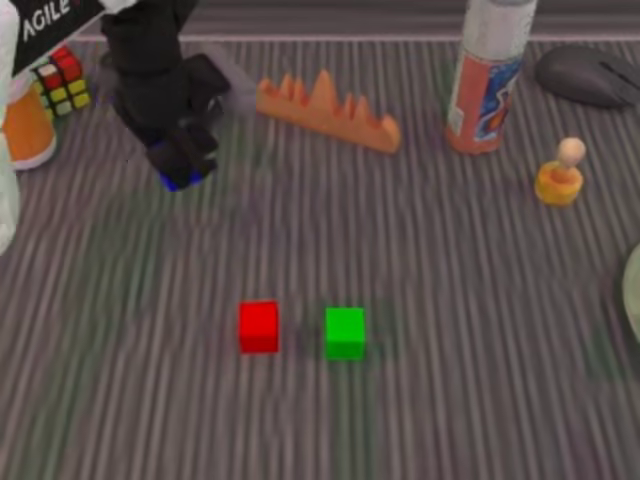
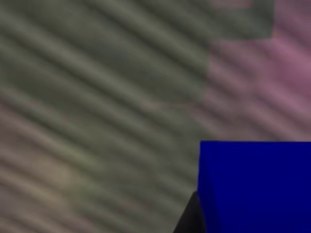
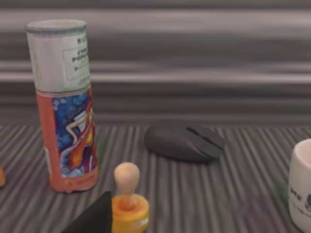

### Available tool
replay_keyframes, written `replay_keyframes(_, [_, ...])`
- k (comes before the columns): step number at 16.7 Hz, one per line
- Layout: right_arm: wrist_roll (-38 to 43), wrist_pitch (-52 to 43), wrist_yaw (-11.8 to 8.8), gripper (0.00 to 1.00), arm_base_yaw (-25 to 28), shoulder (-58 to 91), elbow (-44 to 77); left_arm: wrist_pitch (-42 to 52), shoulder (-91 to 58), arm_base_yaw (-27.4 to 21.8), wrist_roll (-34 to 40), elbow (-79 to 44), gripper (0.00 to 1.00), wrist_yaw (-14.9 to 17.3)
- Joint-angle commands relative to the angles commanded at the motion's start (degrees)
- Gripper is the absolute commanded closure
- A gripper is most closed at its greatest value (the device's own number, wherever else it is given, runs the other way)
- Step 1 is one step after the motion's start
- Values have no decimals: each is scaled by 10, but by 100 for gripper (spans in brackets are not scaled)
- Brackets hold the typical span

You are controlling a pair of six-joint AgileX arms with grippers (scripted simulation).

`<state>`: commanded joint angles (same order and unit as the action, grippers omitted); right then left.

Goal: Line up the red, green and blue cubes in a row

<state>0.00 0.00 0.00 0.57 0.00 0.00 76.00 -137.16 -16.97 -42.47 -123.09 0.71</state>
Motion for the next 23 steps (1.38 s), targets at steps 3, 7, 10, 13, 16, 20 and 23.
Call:
replay_keyframes(3, [0, 0, 0, 0, 0, 0, 0, 23, -15, -117, 8, -32, 100, 1])
replay_keyframes(7, [0, 0, 0, 0, 0, 0, 0, 50, -29, -267, 21, -72, 100, 2])
replay_keyframes(10, [0, 0, 0, 0, 0, 0, 0, 59, -31, -330, 28, -92, 100, 1])
replay_keyframes(13, [0, 0, 0, 0, 0, 0, 0, 60, -31, -341, 30, -96, 100, 1])
replay_keyframes(16, [0, 0, 0, 0, 0, 0, 0, 58, -30, -340, 29, -93, 100, 1])
replay_keyframes(20, [0, 0, 0, 0, 0, 0, 0, -5, -36, -341, 29, -34, 100, 1])
replay_keyframes(23, [0, 0, 0, 0, 0, 0, 0, -70, -41, -341, 30, 22, 100, 1])
